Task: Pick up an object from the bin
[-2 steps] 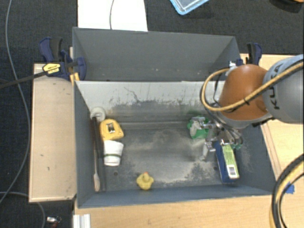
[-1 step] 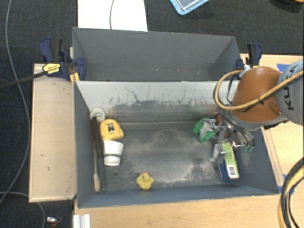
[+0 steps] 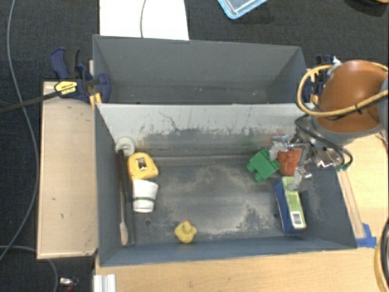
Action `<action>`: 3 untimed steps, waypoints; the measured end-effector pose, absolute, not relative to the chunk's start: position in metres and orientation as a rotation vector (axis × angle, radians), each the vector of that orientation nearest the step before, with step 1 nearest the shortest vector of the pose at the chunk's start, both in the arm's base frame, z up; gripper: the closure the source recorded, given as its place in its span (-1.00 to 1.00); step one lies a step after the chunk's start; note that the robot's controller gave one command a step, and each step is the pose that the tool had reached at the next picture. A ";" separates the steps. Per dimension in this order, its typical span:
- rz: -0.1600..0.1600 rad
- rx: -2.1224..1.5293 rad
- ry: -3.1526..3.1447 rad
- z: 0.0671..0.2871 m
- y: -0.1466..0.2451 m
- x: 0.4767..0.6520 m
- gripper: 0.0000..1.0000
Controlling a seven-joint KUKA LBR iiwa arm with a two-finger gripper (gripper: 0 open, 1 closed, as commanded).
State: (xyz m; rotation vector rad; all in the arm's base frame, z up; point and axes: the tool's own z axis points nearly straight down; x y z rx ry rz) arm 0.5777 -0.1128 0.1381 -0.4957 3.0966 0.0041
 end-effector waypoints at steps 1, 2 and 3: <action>0.008 -0.340 3.119 0.140 -0.116 0.559 -1.00; 0.002 -0.412 3.105 0.141 -0.115 0.565 -1.00; 0.005 -0.789 3.033 0.145 -0.134 0.542 -1.00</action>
Offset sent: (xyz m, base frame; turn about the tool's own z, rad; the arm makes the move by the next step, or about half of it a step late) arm 0.0068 -0.0044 0.0033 -0.3044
